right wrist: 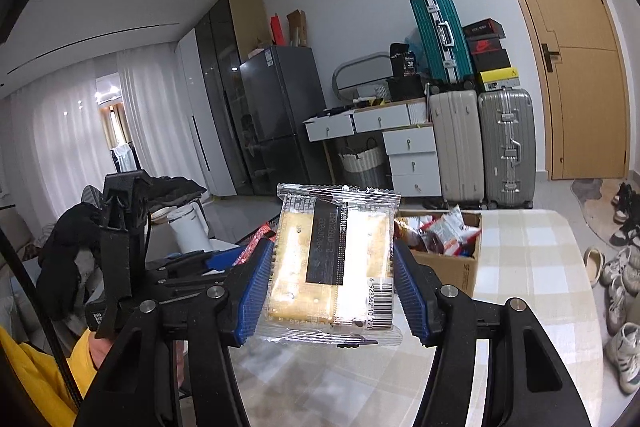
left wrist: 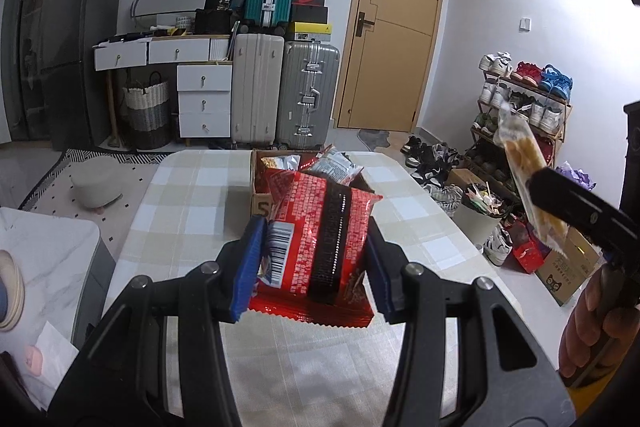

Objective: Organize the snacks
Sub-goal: 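Lift and carry the red Oreo pack and cracker pack over the box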

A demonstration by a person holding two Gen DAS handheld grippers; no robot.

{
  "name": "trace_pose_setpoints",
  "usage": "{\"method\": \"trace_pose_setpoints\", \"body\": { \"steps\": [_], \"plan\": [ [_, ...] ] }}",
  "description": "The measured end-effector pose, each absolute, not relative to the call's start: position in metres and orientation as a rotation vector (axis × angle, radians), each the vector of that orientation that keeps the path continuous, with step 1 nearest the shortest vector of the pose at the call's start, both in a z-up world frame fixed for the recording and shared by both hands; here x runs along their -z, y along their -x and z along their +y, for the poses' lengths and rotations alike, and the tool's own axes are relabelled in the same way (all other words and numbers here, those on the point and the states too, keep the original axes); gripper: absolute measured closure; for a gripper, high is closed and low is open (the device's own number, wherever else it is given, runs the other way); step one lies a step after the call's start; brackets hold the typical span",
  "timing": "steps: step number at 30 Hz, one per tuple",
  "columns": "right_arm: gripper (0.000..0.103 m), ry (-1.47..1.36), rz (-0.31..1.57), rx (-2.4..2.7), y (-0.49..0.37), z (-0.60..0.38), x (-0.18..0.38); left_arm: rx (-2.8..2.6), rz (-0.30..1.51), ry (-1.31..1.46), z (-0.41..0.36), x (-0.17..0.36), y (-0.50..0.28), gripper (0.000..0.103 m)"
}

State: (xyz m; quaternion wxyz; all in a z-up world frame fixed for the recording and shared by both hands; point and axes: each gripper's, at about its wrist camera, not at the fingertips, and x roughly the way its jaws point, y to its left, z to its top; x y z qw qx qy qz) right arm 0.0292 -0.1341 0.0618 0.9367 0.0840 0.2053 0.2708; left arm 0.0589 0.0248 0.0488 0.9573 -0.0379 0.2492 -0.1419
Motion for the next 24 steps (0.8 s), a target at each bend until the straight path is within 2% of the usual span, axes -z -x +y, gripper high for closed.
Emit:
{"method": "trace_pose_setpoints", "body": {
  "steps": [9, 17, 24],
  "plan": [
    [0.044, -0.108, 0.392, -0.527, -0.055, -0.126, -0.083, 0.299, 0.496, 0.084, 0.026, -0.072, -0.094, 0.058],
    [0.044, -0.006, 0.441, -0.394, -0.122, -0.108, -0.105, 0.283, 0.503, 0.049, 0.025, -0.095, -0.148, 0.058],
    [0.044, 0.096, 0.433, -0.374, -0.181, -0.083, -0.110, 0.253, 0.547, 0.047, 0.034, -0.093, -0.216, 0.058]
  ]
}}
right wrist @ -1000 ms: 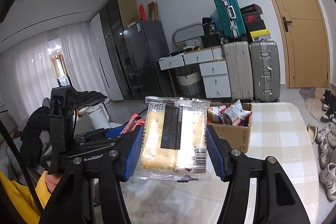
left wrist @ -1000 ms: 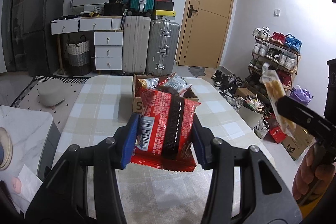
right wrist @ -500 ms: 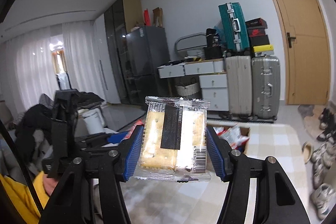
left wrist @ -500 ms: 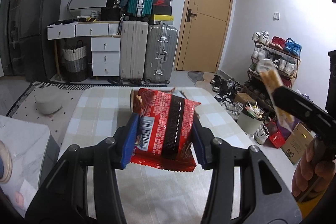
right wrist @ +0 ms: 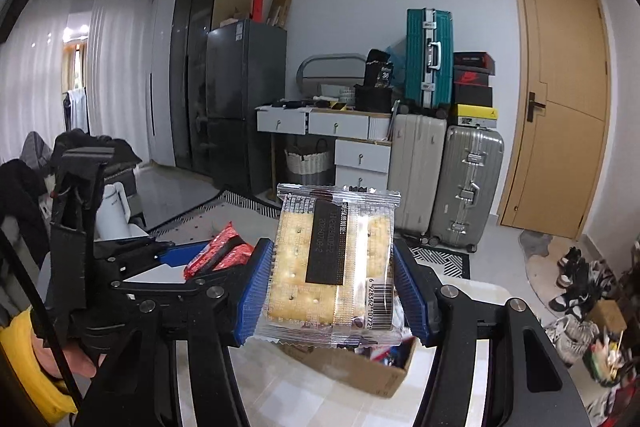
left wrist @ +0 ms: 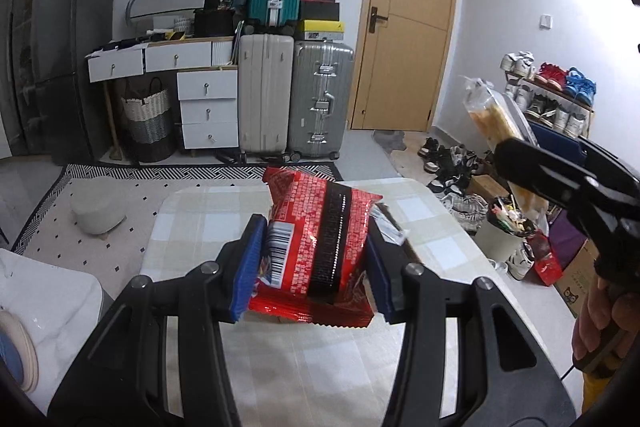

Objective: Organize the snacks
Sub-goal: 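Lift and carry the red Oreo pack and cracker pack over the box, then lower both packs into the box and open both tools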

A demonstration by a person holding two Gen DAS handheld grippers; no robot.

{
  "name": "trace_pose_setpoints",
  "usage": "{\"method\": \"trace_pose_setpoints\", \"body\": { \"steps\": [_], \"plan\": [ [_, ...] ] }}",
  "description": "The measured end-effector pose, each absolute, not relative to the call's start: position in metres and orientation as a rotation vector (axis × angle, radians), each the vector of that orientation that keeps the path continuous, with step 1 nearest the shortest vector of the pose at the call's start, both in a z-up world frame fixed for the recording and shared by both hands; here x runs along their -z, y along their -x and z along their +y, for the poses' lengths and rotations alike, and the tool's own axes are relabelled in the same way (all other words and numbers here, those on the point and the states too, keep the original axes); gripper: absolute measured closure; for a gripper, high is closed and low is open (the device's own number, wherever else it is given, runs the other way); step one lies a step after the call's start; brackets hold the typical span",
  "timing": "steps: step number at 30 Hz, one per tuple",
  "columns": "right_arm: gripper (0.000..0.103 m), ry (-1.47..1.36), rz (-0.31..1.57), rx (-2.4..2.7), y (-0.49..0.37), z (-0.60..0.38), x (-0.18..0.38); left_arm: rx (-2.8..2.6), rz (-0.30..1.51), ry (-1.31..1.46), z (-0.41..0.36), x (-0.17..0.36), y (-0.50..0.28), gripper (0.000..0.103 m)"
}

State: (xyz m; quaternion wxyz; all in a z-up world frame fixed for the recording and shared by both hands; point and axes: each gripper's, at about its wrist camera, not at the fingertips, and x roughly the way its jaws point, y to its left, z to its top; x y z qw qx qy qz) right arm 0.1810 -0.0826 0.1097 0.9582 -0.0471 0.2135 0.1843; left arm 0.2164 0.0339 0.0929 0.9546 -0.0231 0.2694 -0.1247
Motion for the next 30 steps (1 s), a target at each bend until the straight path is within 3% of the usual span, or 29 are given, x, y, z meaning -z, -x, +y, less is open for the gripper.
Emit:
{"method": "trace_pose_setpoints", "body": {
  "steps": [17, 30],
  "plan": [
    [0.044, 0.044, 0.563, -0.364, -0.330, -0.082, -0.042, 0.278, 0.740, 0.071, 0.013, -0.004, -0.395, 0.058],
    [0.044, -0.027, 0.698, -0.327, -0.377, -0.110, 0.030, 0.331, 0.858, 0.089, -0.026, 0.073, -0.465, 0.058]
  ]
}}
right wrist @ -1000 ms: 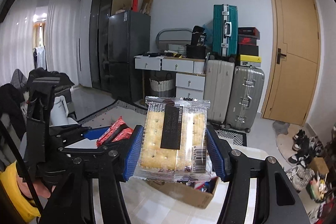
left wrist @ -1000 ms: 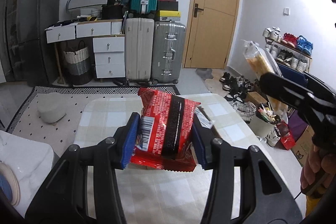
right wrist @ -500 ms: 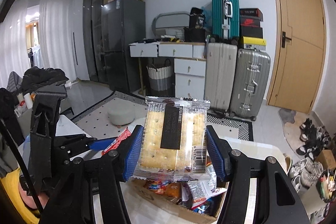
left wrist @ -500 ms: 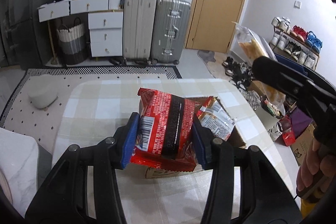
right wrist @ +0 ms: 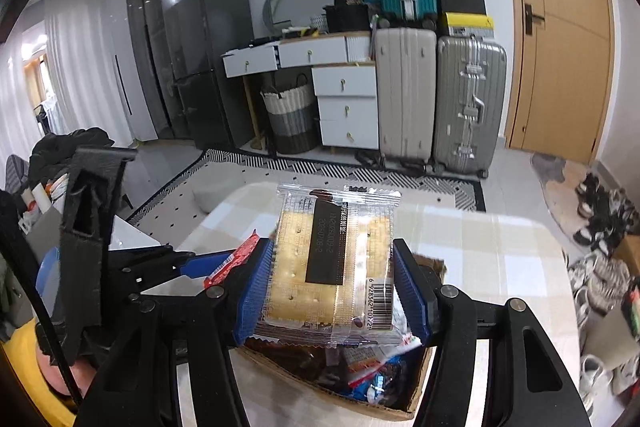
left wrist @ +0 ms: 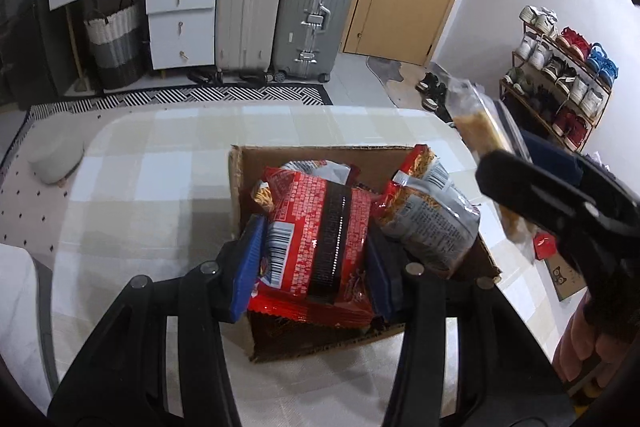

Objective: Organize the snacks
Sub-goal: 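Lower both packs into the box and open both tools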

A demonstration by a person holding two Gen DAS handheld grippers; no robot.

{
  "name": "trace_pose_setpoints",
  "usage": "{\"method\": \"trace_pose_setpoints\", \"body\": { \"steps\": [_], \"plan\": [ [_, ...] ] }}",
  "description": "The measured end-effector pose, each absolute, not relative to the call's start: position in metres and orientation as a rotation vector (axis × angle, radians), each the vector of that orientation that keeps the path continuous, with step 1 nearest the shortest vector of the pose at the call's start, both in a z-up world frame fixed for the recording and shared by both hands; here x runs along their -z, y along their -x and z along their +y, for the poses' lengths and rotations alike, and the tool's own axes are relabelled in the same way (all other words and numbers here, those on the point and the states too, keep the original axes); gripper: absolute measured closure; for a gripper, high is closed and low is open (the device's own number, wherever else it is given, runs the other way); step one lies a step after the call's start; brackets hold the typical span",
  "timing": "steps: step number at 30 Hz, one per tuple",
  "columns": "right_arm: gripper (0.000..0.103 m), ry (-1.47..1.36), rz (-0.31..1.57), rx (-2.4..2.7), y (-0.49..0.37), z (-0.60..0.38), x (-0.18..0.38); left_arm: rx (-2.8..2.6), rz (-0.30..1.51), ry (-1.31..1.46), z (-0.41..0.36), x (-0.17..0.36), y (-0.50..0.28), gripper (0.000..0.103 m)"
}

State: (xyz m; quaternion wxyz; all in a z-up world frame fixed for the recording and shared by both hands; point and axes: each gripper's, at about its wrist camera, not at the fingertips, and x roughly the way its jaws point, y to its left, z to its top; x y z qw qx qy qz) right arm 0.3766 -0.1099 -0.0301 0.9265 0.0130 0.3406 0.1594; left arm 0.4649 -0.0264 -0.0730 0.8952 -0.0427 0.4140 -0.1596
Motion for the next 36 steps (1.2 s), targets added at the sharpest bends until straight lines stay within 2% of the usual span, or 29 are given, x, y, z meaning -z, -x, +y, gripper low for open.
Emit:
{"method": "trace_pose_setpoints", "body": {
  "steps": [15, 29, 32, 33, 36],
  "plan": [
    [0.044, -0.046, 0.767, -0.353, -0.375, -0.111, 0.055, 0.331, 0.848, 0.113, -0.020, 0.090, -0.492, 0.058],
    [0.043, 0.044, 0.848, -0.360, -0.390, -0.086, 0.083, 0.216, 0.803, 0.066, 0.021, 0.062, -0.428, 0.049],
    [0.036, 0.064, 0.845, -0.333, -0.389, -0.083, 0.085, 0.203, 0.800, 0.065, 0.022, 0.055, -0.418, 0.049],
    [0.029, 0.064, 0.842, -0.331, -0.388, -0.083, 0.085, 0.197, 0.801, 0.063, 0.023, 0.053, -0.415, 0.048],
    [0.027, 0.073, 0.827, -0.308, -0.383, -0.085, 0.083, 0.192, 0.796, 0.063, 0.024, 0.045, -0.405, 0.048]
  ]
}}
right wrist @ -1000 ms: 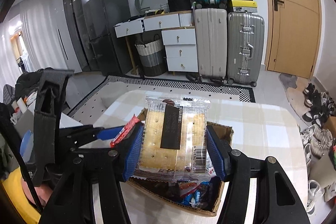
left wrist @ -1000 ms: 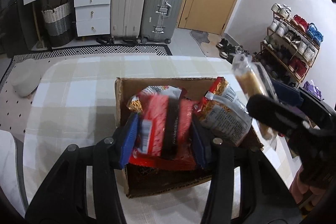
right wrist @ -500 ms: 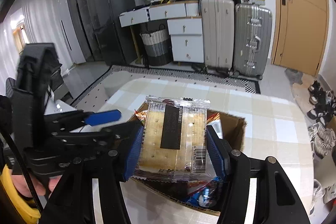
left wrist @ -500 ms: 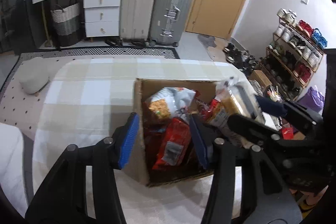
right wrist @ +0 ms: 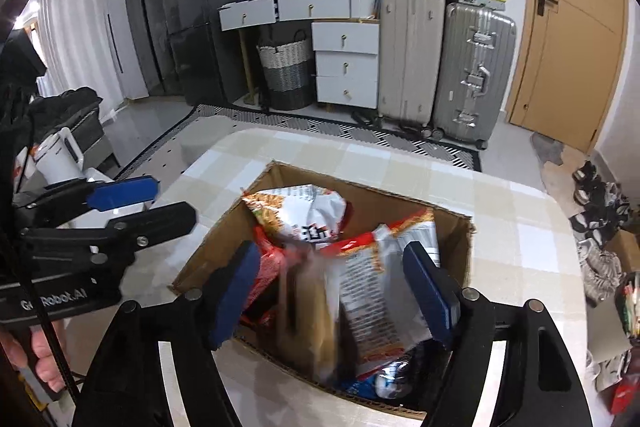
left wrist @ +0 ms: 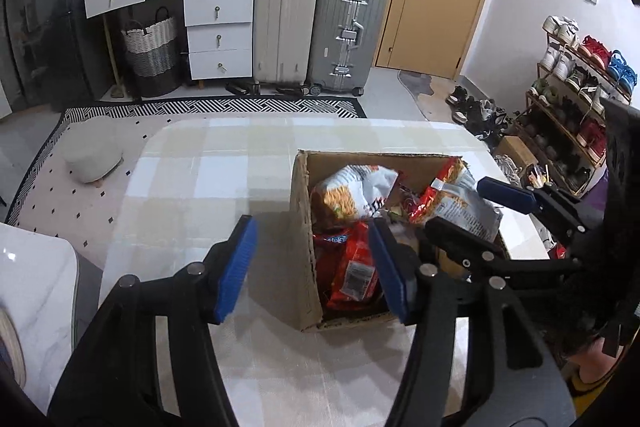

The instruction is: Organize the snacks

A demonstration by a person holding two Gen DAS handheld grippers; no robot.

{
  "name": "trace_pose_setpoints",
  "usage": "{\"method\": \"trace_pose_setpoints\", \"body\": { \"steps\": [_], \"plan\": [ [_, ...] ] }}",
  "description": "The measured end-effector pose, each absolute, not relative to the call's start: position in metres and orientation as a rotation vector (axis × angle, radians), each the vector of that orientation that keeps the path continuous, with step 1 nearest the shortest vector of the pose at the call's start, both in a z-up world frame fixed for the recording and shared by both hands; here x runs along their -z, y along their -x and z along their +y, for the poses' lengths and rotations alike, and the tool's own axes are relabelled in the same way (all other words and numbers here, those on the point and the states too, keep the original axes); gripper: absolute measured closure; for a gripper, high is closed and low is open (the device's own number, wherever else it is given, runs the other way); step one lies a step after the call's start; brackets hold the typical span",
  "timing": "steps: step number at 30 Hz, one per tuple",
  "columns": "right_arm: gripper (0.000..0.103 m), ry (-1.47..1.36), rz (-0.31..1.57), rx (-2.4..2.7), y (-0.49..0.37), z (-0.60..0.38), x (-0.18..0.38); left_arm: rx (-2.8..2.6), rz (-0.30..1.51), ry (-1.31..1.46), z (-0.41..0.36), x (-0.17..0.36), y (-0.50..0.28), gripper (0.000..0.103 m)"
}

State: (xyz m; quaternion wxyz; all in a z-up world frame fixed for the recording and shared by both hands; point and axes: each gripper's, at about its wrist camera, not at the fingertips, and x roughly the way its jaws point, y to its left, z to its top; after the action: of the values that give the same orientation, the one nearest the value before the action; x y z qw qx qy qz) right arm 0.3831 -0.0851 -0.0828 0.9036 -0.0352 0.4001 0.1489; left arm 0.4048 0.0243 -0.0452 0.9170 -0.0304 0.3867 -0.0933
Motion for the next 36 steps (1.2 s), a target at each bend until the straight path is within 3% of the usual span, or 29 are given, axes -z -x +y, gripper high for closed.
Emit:
{"method": "trace_pose_setpoints", "body": {
  "steps": [9, 19, 24, 34, 36],
  "plan": [
    [0.027, 0.020, 0.771, -0.309, -0.354, -0.101, 0.048, 0.187, 0.756, 0.044, 0.022, 0.009, -0.360, 0.045],
    [0.027, -0.002, 0.617, -0.311, -0.282, -0.119, -0.022, 0.171, 0.668, 0.024, 0.016, -0.041, -0.285, 0.027],
    [0.027, 0.013, 0.545, -0.320, -0.238, -0.120, -0.053, 0.171, 0.617, 0.014, 0.011, -0.069, -0.246, 0.024],
    [0.016, 0.003, 0.409, -0.327, -0.144, -0.137, -0.107, 0.179, 0.500, 0.025, 0.014, -0.128, -0.146, 0.013],
    [0.013, -0.012, 0.377, -0.328, -0.123, -0.143, -0.116, 0.176, 0.470, 0.016, 0.015, -0.139, -0.124, 0.005]
  ]
}}
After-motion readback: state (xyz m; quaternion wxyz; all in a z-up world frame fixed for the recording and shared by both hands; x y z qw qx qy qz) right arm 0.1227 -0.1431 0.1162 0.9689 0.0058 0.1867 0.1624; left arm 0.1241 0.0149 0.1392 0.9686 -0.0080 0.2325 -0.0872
